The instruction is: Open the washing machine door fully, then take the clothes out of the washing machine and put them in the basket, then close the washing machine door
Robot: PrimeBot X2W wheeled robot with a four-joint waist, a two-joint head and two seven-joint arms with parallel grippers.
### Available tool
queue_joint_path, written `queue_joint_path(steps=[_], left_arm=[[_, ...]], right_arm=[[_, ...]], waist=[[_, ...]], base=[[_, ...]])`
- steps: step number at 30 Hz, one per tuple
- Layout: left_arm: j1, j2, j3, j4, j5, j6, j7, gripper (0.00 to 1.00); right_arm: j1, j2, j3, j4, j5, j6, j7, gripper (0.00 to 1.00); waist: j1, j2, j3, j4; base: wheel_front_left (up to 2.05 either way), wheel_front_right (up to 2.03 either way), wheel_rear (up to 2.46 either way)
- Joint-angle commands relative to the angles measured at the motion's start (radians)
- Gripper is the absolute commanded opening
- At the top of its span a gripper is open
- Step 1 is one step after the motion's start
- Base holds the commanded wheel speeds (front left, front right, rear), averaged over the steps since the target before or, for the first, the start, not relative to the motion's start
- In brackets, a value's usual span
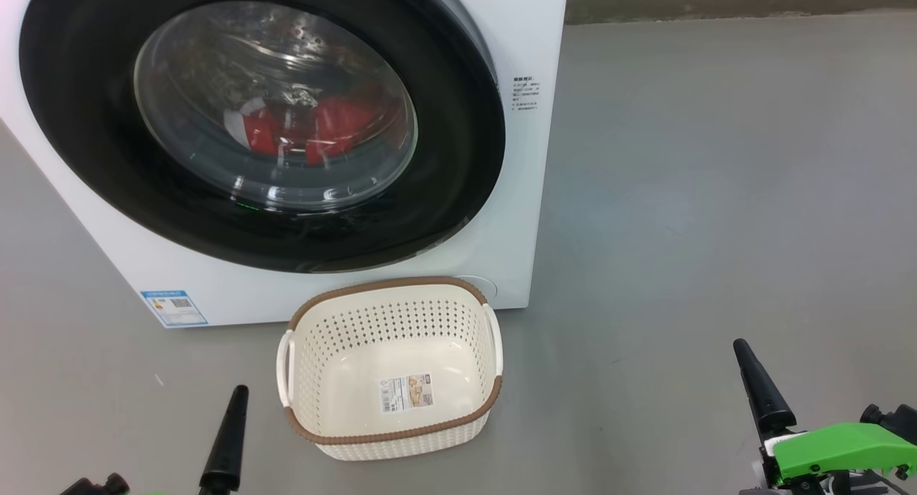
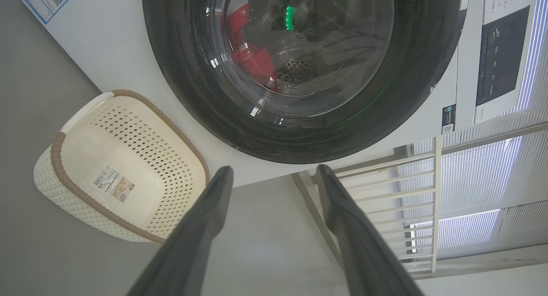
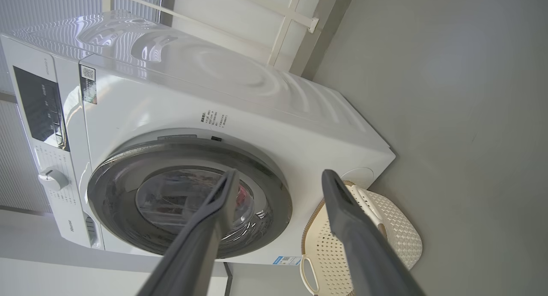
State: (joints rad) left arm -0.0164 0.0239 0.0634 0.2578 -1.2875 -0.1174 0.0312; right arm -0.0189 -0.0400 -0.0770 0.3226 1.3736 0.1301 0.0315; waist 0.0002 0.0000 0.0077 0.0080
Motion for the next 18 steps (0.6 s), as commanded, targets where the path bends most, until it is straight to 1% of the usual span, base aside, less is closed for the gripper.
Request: queue_joint_path(steps=[1, 13, 18], left_arm=[[-0.004, 0.013, 0.003, -0.038, 0.047, 0.007, -0.014, 1.0], [0.01, 0.016, -0.025, -0.067, 0.232, 0.039, -0.049, 1.0], [0.014, 0.019, -0.035, -0.076, 0.285, 0.05, -0.061, 1.0]], right_arm=[[-0.015, -0.021, 0.014, -0.028, -0.036, 0.0, -0.013, 1.0], [-0.015, -0.036, 0.045, -0.029, -0.184, 0.0, -0.049, 1.0], [-0.014, -0.042, 0.054, -0.031, -0.228, 0.0, -0.06, 1.0]], waist=[[-0.0001, 0.0, 0.0, 0.001], [-0.0001, 0.0, 0.0, 0.004], [-0.0001, 0.0, 0.0, 0.005]], base=[[0.0, 0.0, 0.0], [0.0, 0.0, 0.0], [0.0, 0.0, 0.0]])
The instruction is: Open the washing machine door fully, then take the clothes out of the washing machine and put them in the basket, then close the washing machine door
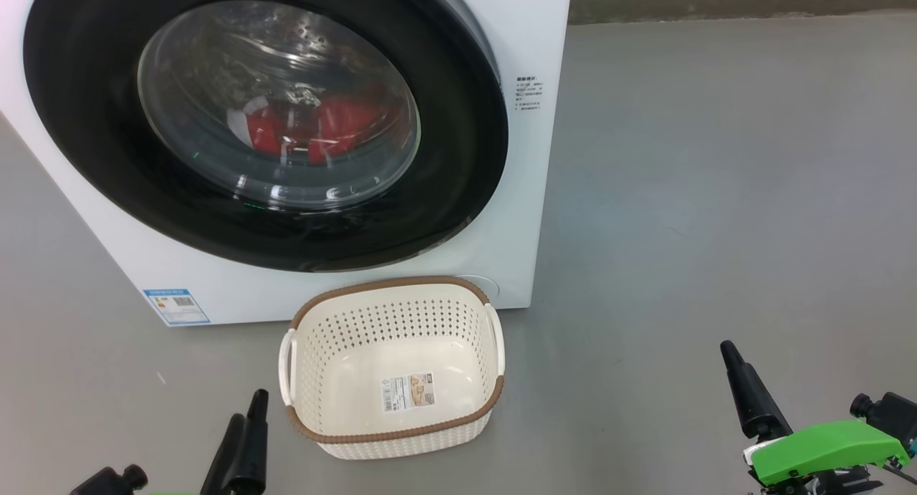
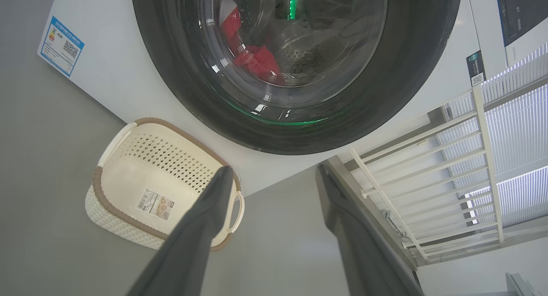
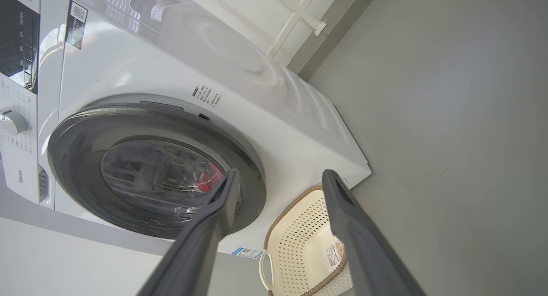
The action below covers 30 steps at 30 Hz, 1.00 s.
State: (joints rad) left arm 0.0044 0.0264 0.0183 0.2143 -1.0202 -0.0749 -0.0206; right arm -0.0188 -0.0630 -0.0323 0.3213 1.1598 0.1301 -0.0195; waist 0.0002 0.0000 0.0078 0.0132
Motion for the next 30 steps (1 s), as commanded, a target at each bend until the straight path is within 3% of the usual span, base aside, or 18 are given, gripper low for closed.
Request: queue_joint_path(steps=[1, 30], left_arm=[[-0.006, 0.017, 0.008, -0.035, 0.031, 0.01, -0.012, 1.0], [0.029, 0.039, -0.044, -0.103, 0.399, 0.077, -0.1, 1.0]], right_arm=[[-0.014, -0.02, 0.012, -0.03, -0.025, 0.0, -0.012, 1.0], [0.004, -0.049, 0.063, -0.04, -0.314, 0.0, -0.101, 1.0]], waist=[[-0.0001, 0.0, 0.0, 0.0], [-0.0002, 0.0, 0.0, 0.005]], base=[[0.0, 0.0, 0.0], [0.0, 0.0, 0.0]])
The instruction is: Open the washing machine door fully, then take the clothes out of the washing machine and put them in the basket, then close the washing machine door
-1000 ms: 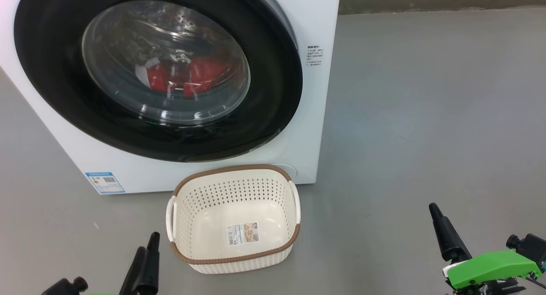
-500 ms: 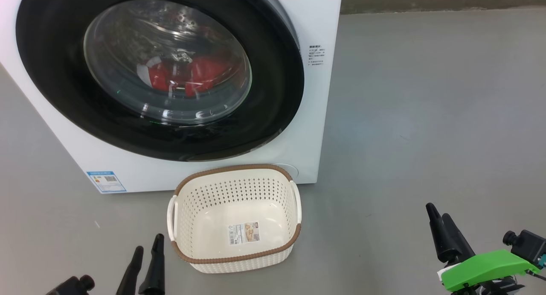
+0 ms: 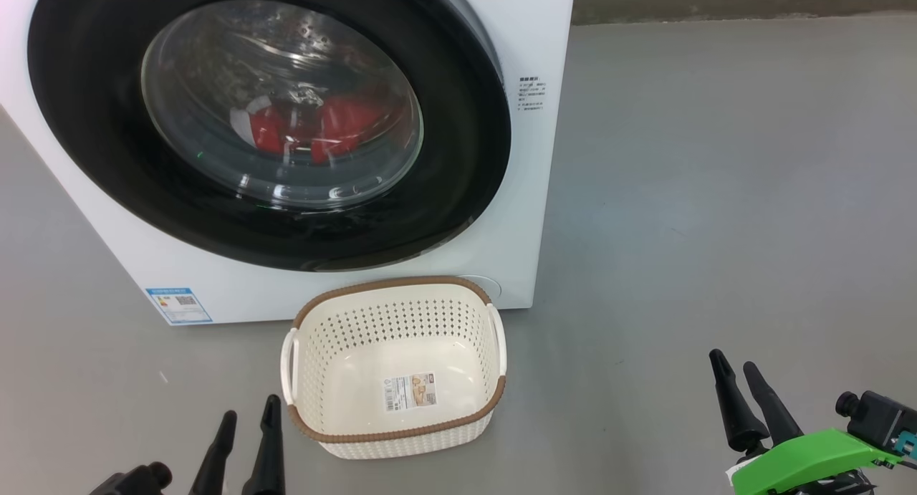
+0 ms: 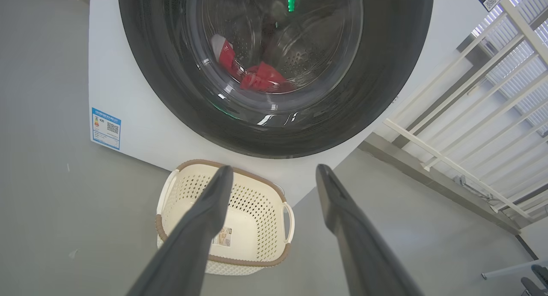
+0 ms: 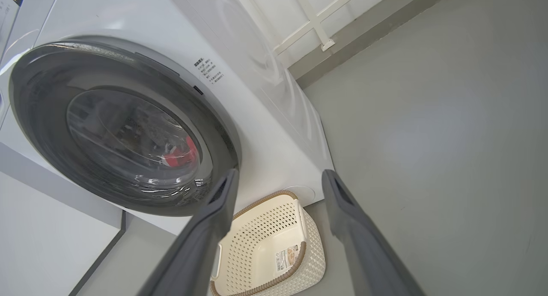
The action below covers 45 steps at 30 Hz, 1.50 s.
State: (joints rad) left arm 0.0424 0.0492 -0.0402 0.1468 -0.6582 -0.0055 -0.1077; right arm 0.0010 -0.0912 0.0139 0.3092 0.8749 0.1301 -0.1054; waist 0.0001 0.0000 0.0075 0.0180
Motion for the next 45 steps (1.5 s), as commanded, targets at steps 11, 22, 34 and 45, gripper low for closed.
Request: queue_joint_path(steps=[11, 22, 34, 45], left_arm=[[0.0, 0.018, 0.003, -0.054, 0.158, 0.022, -0.042, 1.0], [0.013, 0.019, -0.005, -0.063, 0.288, 0.03, -0.074, 1.0], [0.022, 0.014, 0.0, -0.058, 0.422, 0.026, -0.11, 1.0], [0.032, 0.008, 0.006, -0.064, 0.54, 0.024, -0.142, 1.0]], right_arm=[[-0.009, -0.029, 0.023, -0.031, -0.121, 0.0, -0.044, 1.0], [0.007, -0.028, 0.016, -0.037, -0.204, 0.001, -0.076, 1.0], [0.022, -0.032, 0.005, -0.053, -0.3, 0.001, -0.112, 1.0], [0.042, -0.04, -0.012, -0.041, -0.4, 0.001, -0.144, 1.0]], waist=[[-0.0001, 0.0, 0.001, 0.001], [-0.0001, 0.0, 0.003, -0.002], [-0.0001, 0.0, 0.006, -0.002], [-0.0001, 0.0, 0.01, -0.003]], base=[[0.0, 0.0, 0.0], [0.0, 0.0, 0.0], [0.0, 0.0, 0.0], [0.0, 0.0, 0.0]])
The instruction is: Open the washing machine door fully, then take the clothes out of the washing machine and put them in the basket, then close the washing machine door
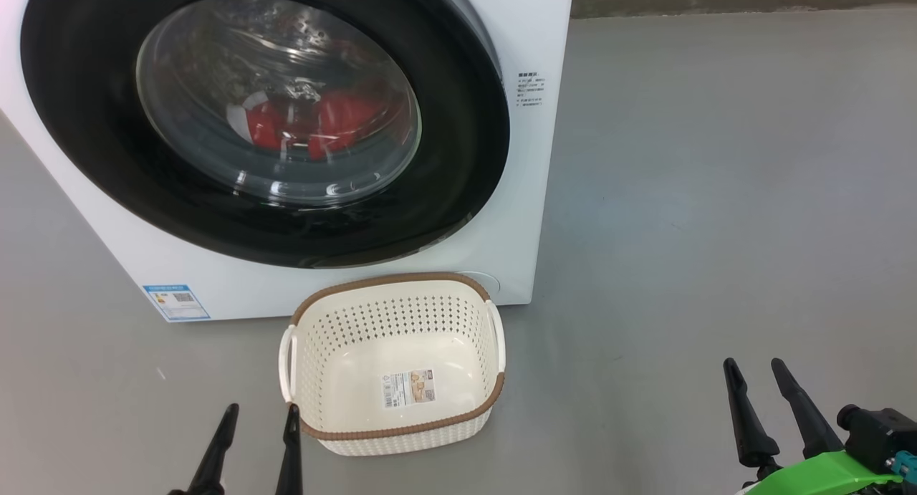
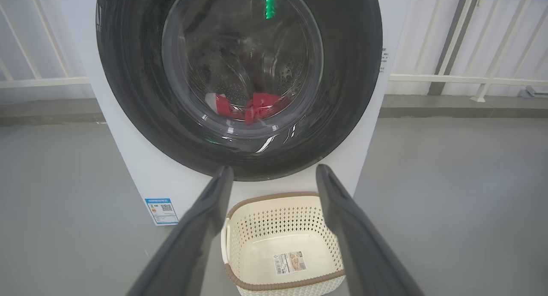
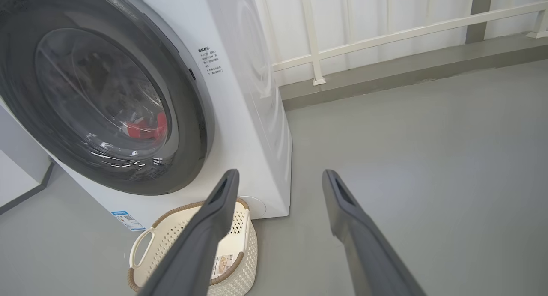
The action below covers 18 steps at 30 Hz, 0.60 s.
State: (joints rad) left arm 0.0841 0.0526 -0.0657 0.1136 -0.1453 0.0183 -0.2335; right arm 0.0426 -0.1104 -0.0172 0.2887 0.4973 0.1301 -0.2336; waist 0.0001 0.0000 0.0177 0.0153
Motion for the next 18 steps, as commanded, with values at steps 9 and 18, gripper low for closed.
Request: queue_joint_path(steps=[9, 18], left_arm=[[-0.009, 0.0, 0.039, -0.014, 0.056, -0.016, -0.028, 1.0], [-0.008, -0.002, 0.046, -0.006, 0.042, -0.029, -0.028, 1.0]], right_arm=[[0.009, -0.02, 0.011, -0.008, -0.069, 0.001, -0.028, 1.0], [0.013, -0.013, -0.001, -0.014, -0.071, 0.001, -0.028, 1.0]], waist=[[-0.0001, 0.0, 0.004, 0.003], [-0.0001, 0.0, 0.0, 0.006]], base=[[0.0, 0.0, 0.0], [0.0, 0.0, 0.0]])
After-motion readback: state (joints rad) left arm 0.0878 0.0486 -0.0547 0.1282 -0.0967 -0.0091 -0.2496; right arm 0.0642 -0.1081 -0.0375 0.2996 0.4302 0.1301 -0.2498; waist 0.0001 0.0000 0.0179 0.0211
